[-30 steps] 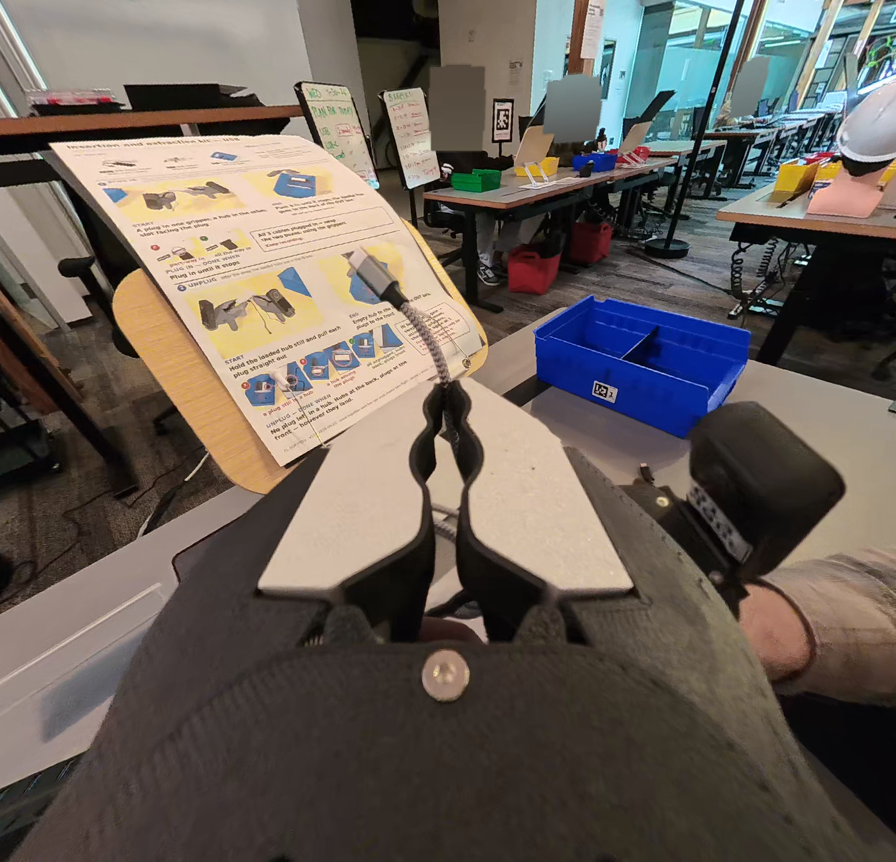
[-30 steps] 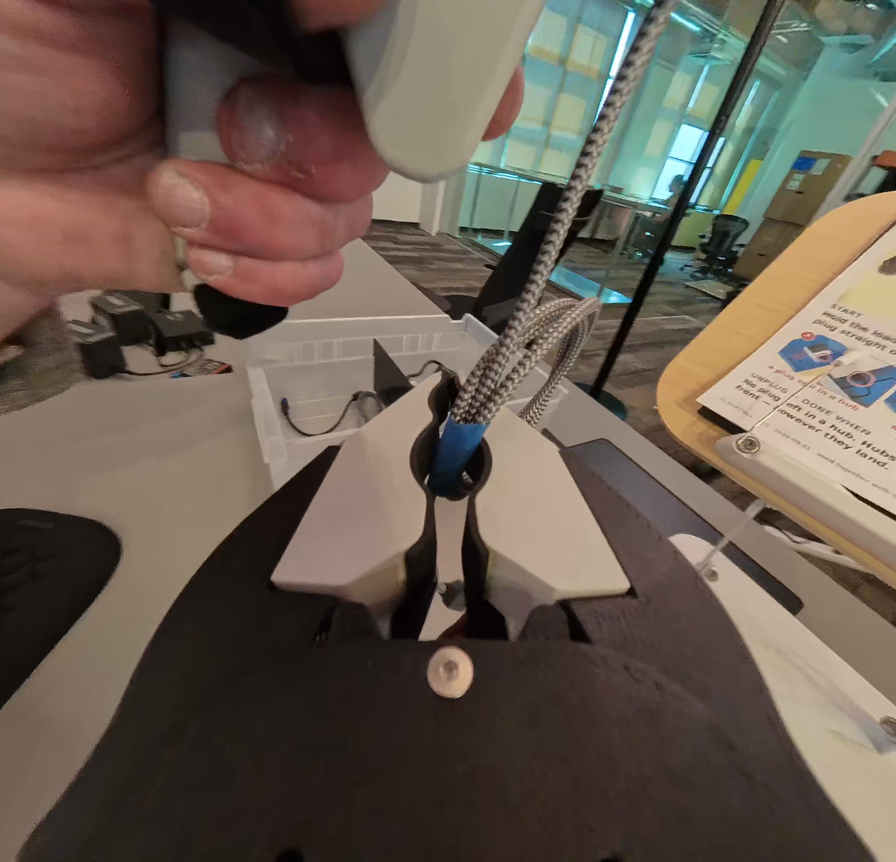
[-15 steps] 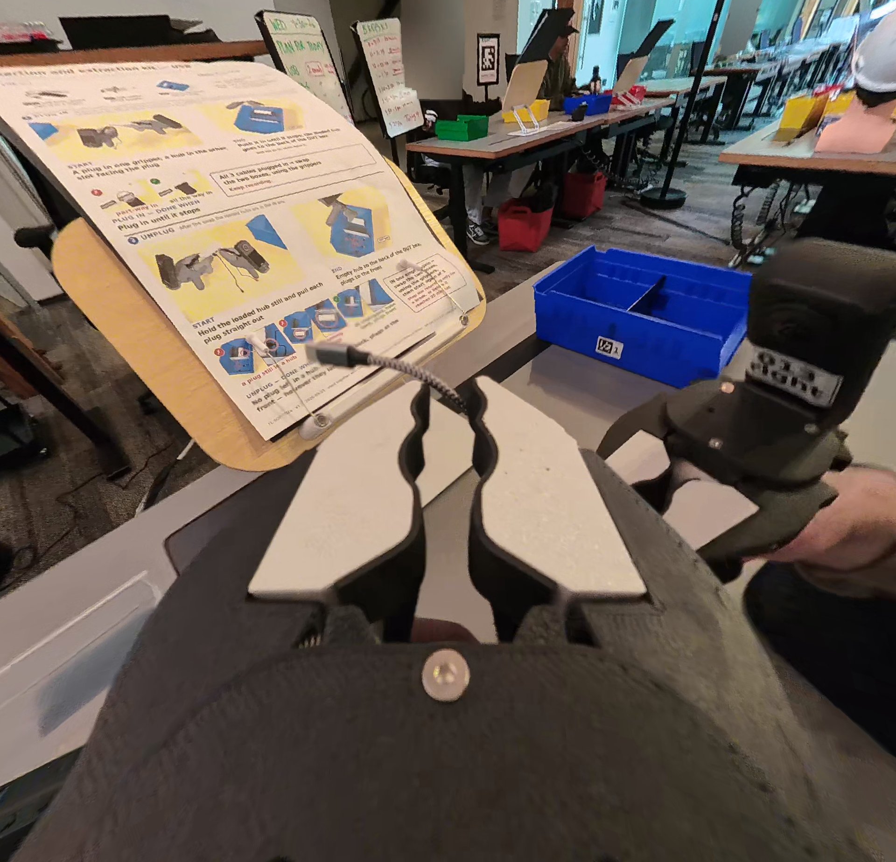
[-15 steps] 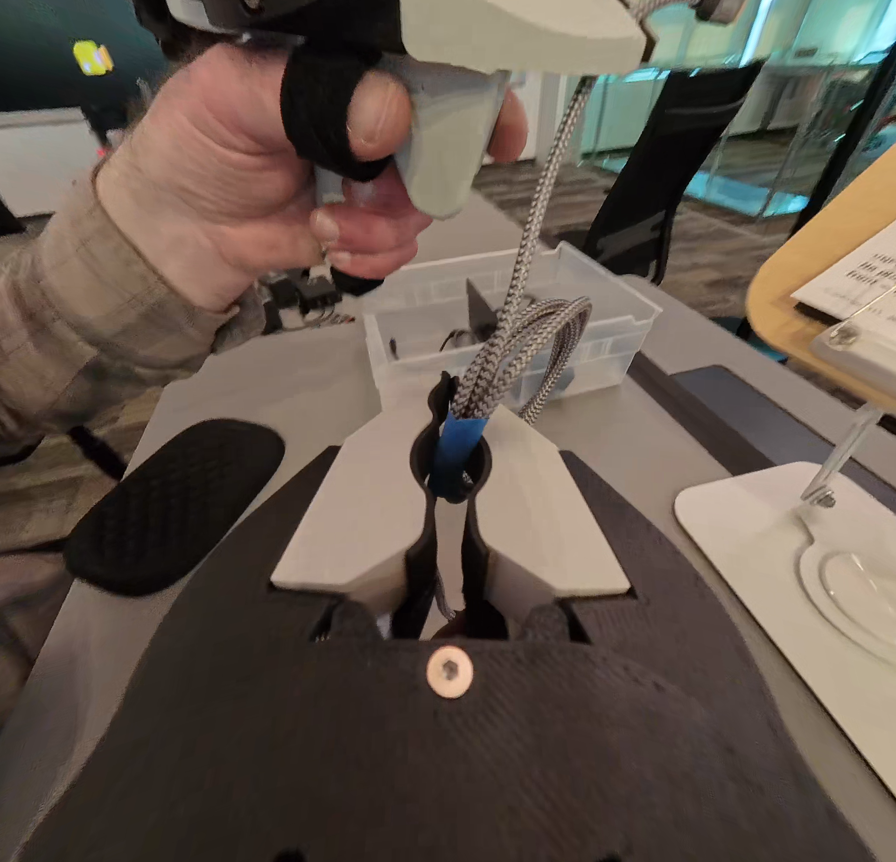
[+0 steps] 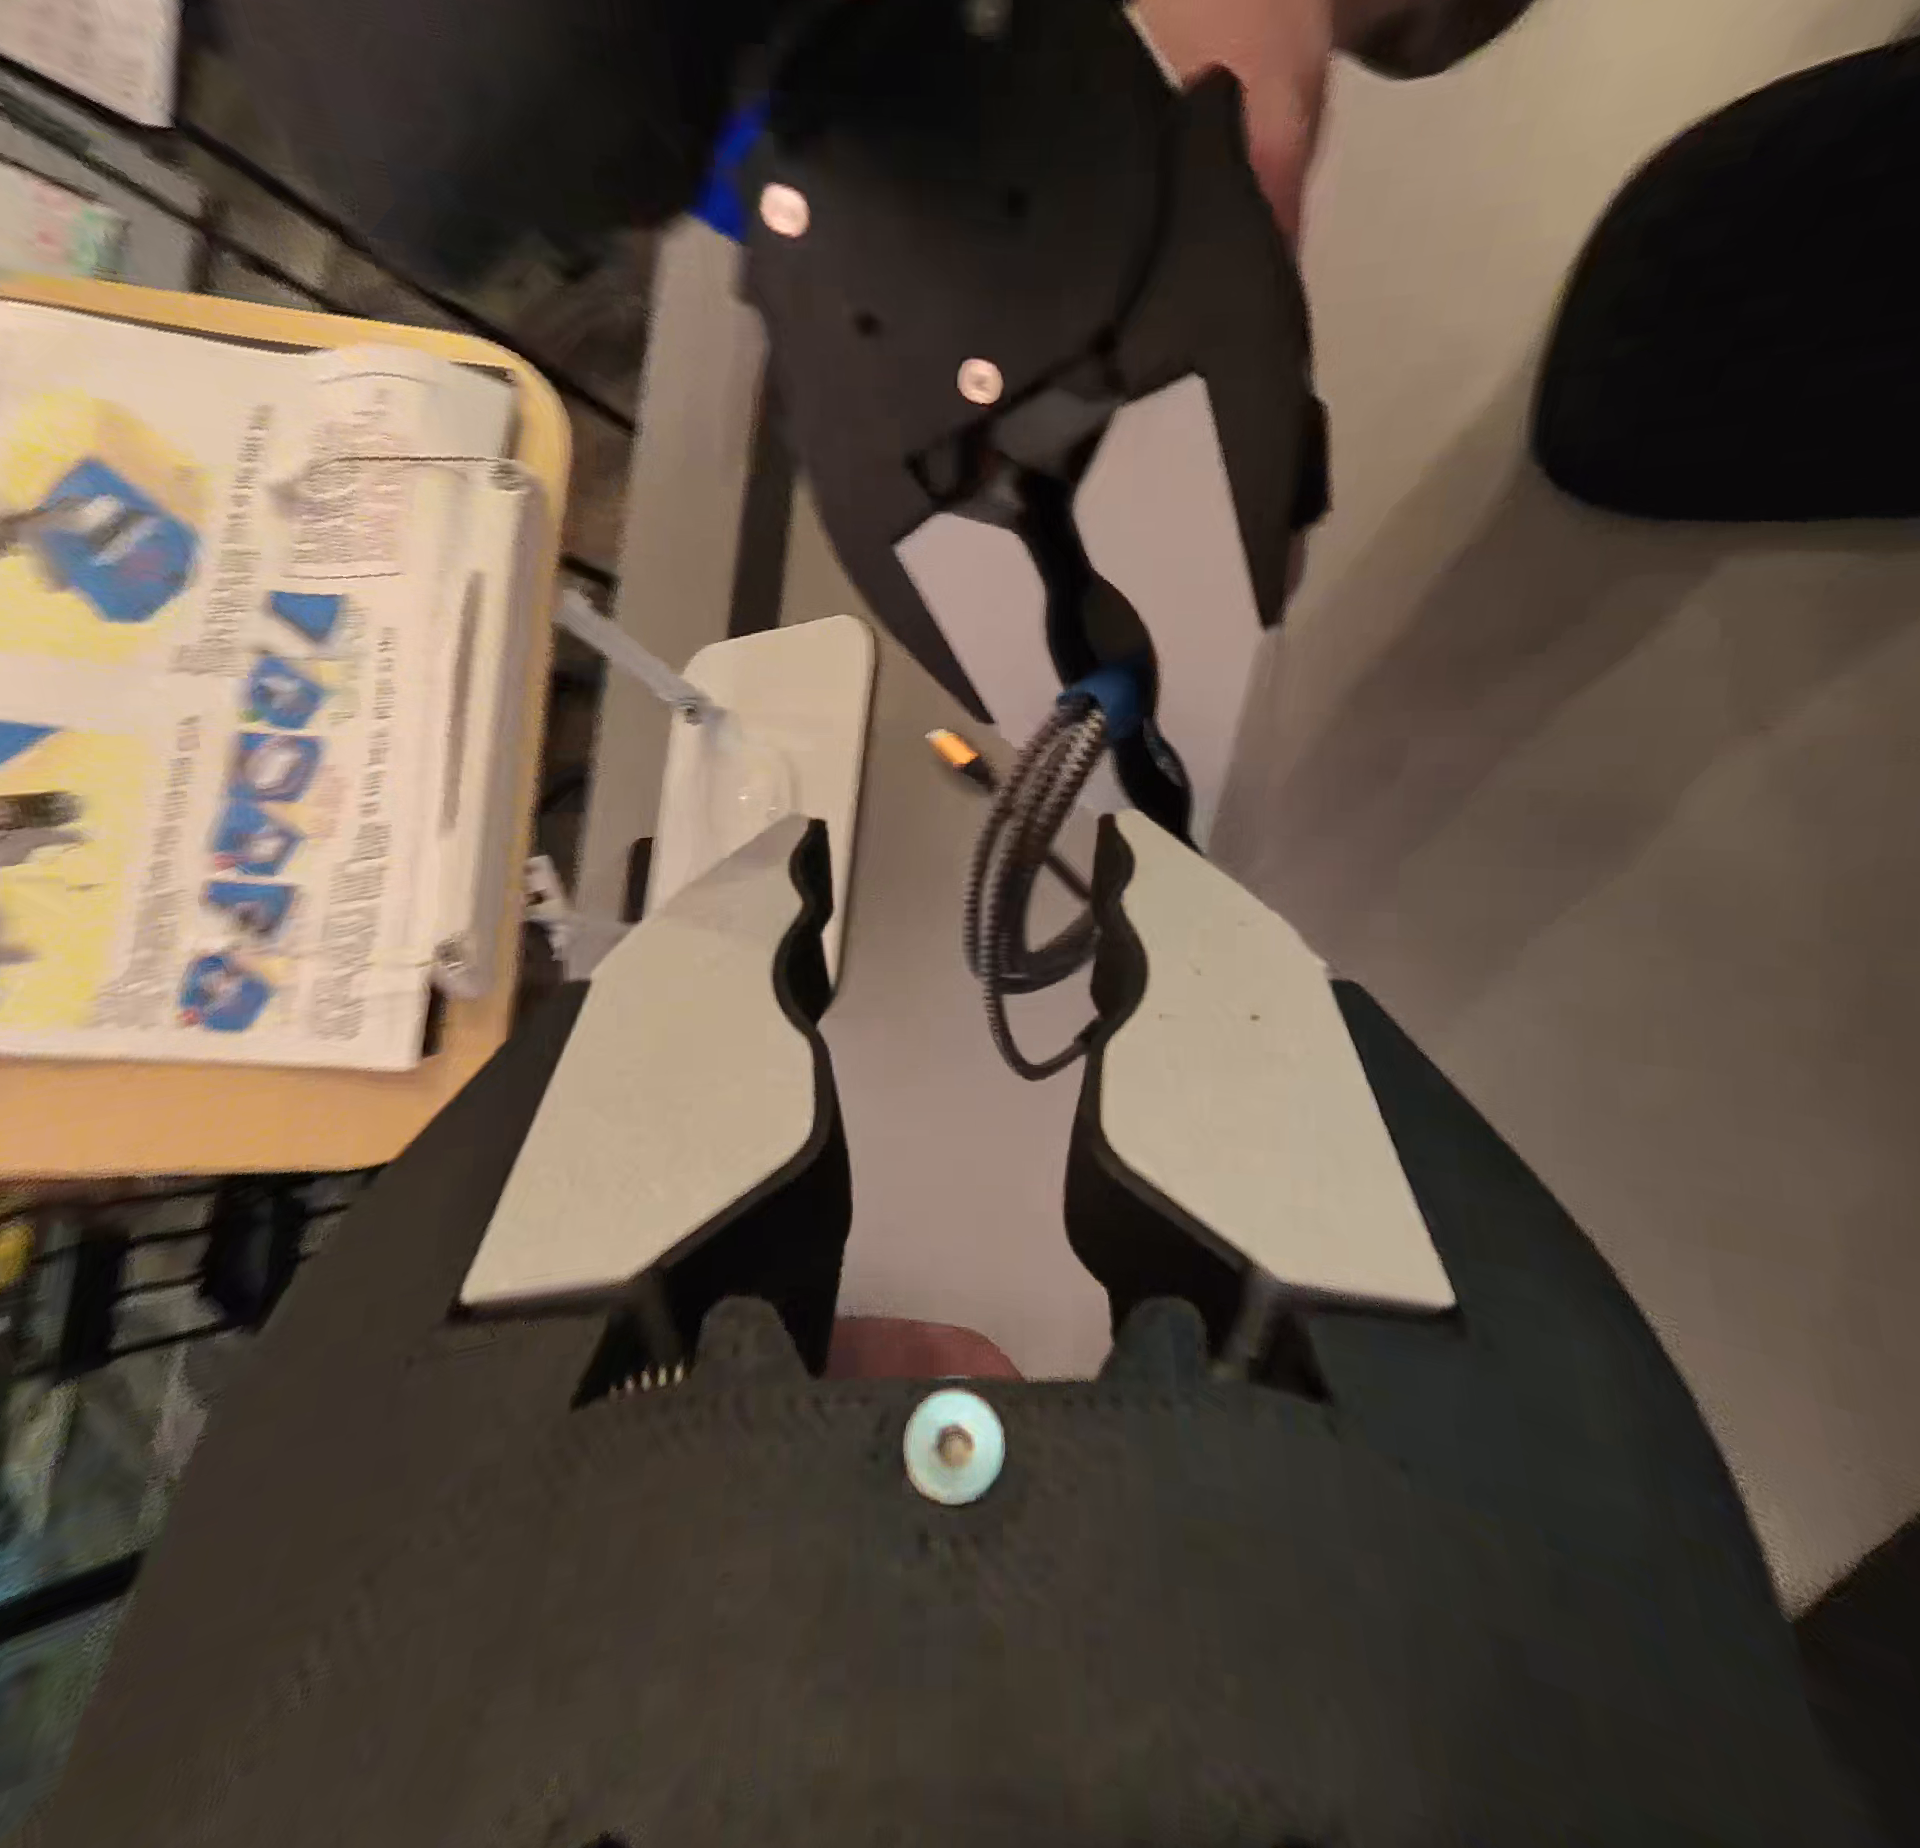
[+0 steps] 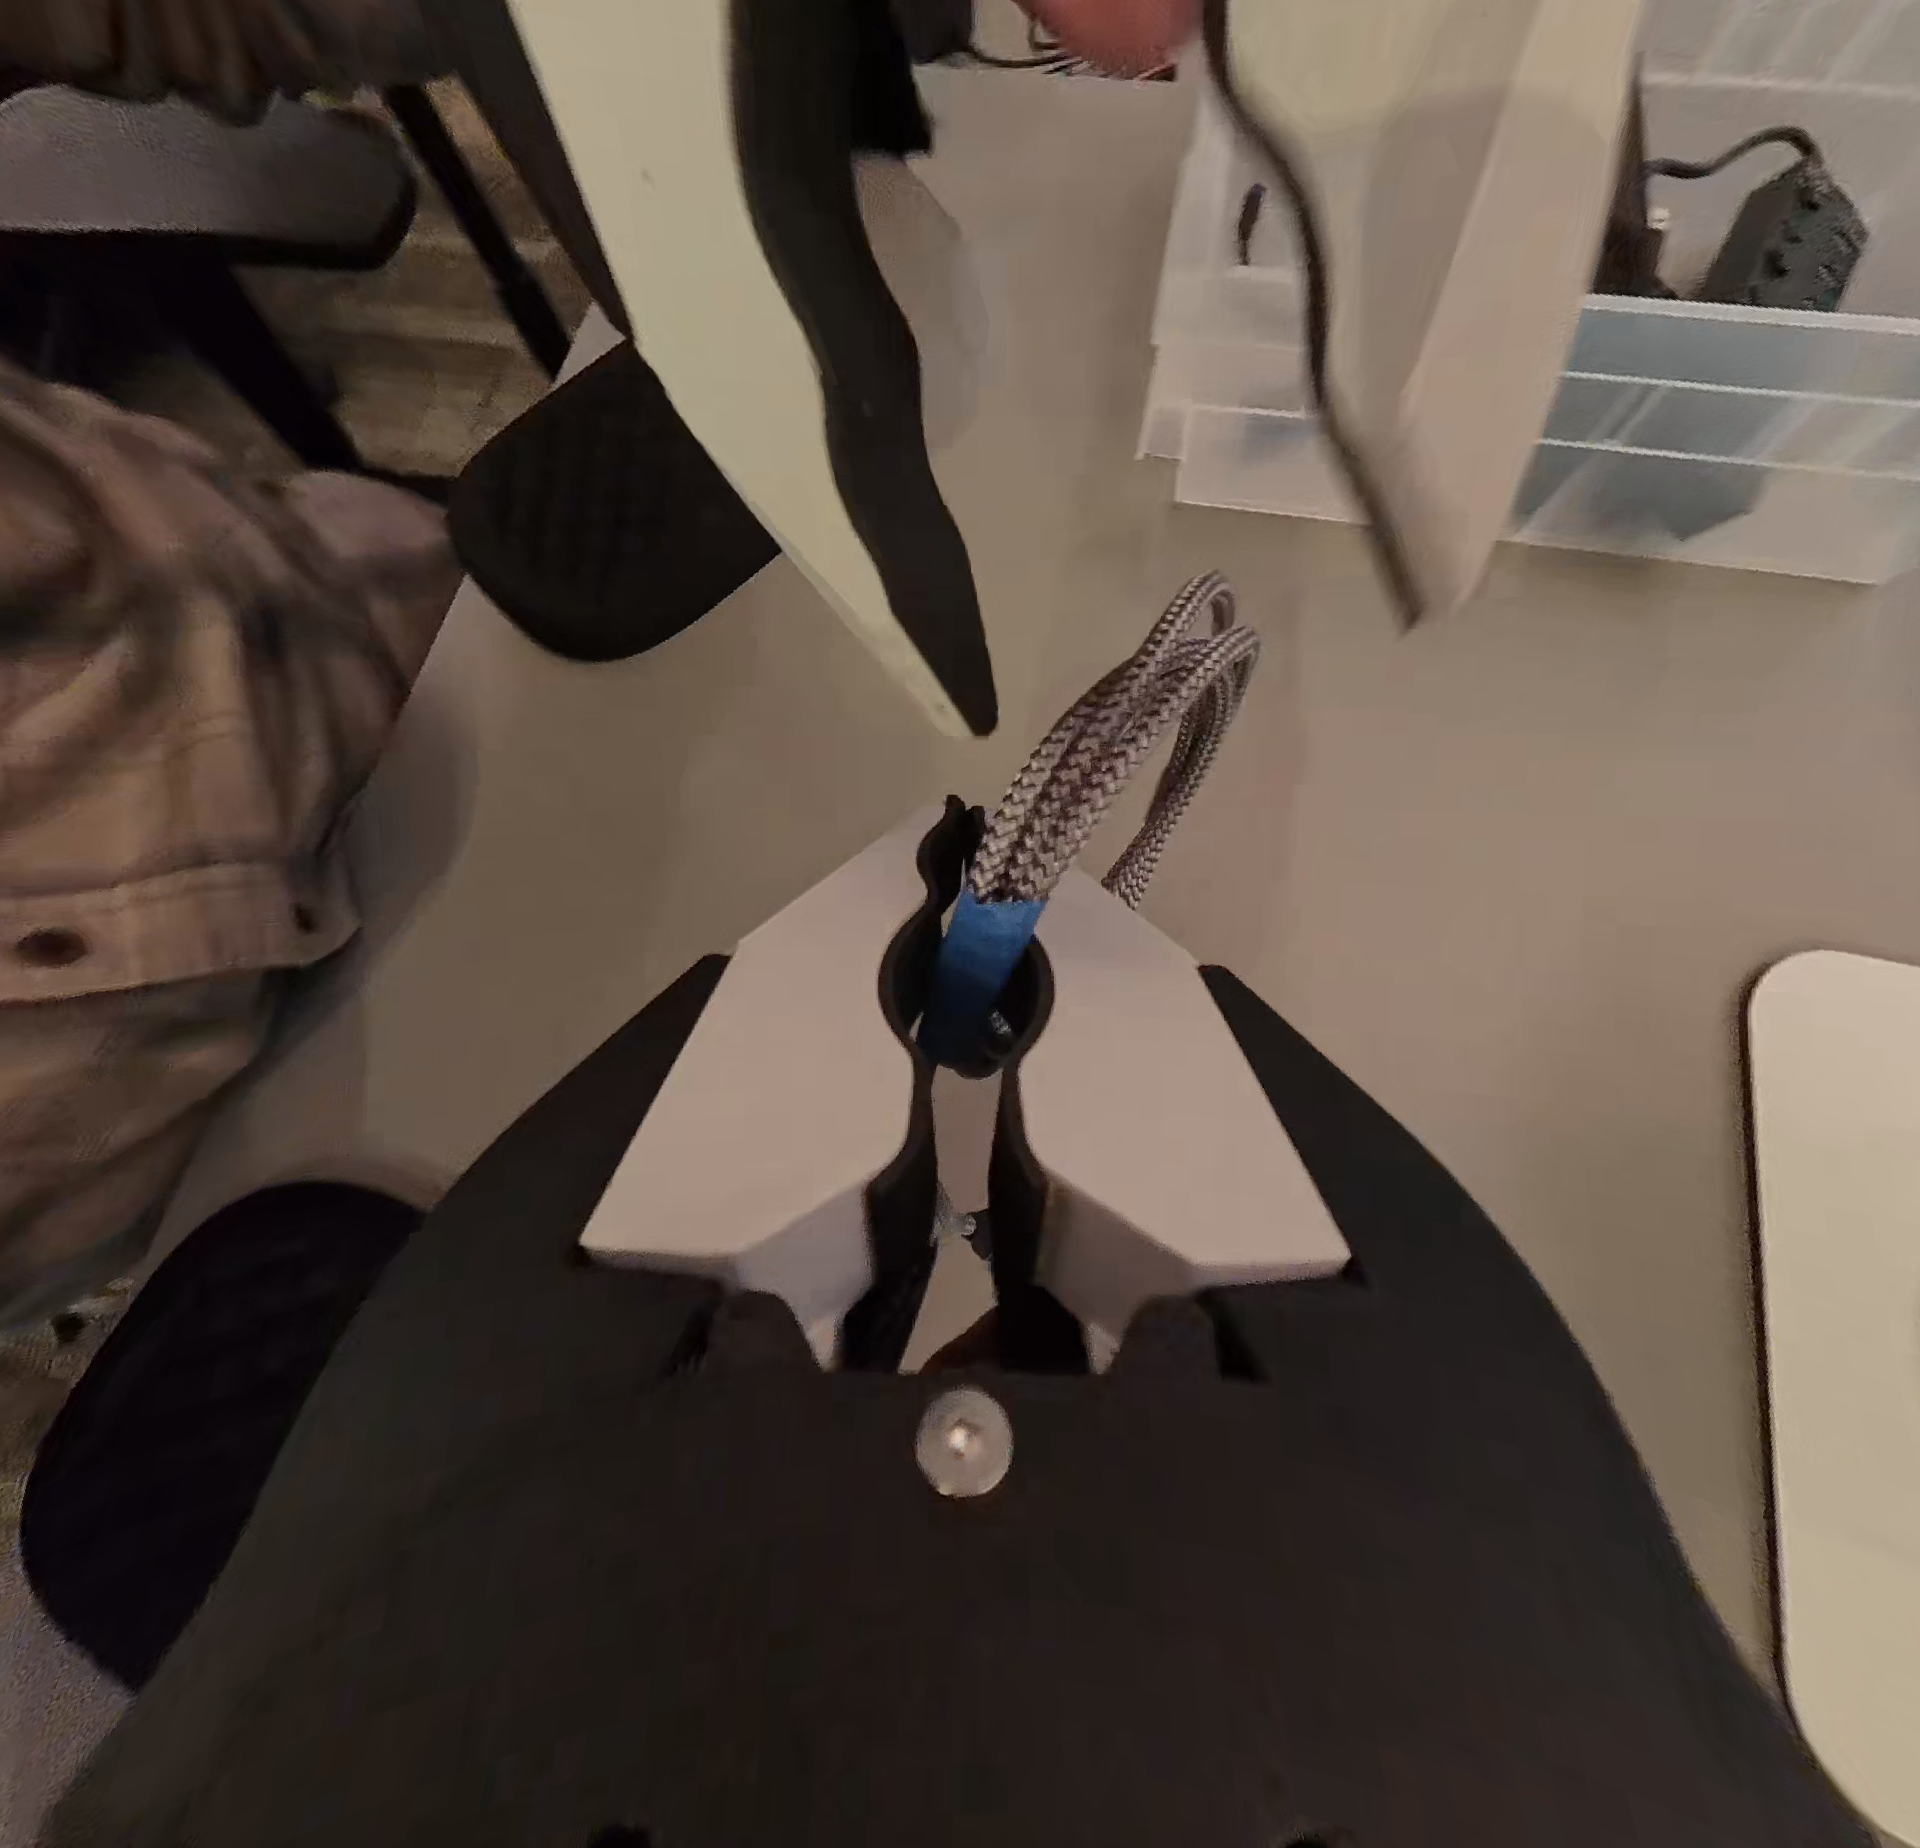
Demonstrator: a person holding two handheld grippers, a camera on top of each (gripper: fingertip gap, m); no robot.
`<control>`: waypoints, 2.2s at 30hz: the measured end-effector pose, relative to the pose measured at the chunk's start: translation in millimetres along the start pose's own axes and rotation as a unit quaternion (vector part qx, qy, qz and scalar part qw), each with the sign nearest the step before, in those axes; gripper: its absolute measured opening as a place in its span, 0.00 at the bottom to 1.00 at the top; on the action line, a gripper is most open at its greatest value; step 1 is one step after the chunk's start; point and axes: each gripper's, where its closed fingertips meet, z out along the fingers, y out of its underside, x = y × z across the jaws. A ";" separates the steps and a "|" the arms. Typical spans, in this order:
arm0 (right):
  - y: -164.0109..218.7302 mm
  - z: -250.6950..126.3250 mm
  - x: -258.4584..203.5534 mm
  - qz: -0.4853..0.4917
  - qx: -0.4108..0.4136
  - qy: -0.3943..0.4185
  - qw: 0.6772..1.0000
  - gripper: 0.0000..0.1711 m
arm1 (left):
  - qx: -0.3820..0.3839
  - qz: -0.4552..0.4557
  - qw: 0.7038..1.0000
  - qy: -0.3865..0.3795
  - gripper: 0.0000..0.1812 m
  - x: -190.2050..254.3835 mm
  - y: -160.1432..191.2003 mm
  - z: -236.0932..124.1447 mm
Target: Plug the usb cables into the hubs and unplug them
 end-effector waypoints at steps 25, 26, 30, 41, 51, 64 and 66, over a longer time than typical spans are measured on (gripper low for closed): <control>8.6 -102.7 41.5 -0.015 0.117 0.288 0.950 0.26 | 0.176 -0.370 0.912 0.035 0.04 -18.8 7.3 -1.0; 14.0 -103.0 42.1 -0.008 0.124 0.301 0.946 0.26 | 0.190 -0.380 0.905 0.036 0.04 -20.2 5.4 -2.1; 31.7 -90.4 42.2 0.009 0.142 0.320 0.937 0.26 | 0.227 -0.413 0.881 0.037 0.04 -23.4 -2.9 -3.9; 23.9 -86.9 30.2 0.062 0.272 0.242 0.929 0.06 | 0.254 -0.432 0.865 0.034 0.04 -23.2 -9.7 -10.0; 19.5 -74.5 -1.1 0.080 0.279 0.097 0.952 0.02 | 0.249 -0.419 0.873 0.015 0.04 -6.6 11.6 -10.1; 50.8 -29.7 -18.7 0.138 0.149 -0.032 0.979 0.02 | 0.147 -0.375 0.912 -0.081 0.19 34.6 75.7 -3.4; 52.5 -25.2 -22.2 0.144 0.137 -0.054 0.979 0.02 | 0.157 -0.323 0.929 -0.090 0.21 37.2 60.3 -6.8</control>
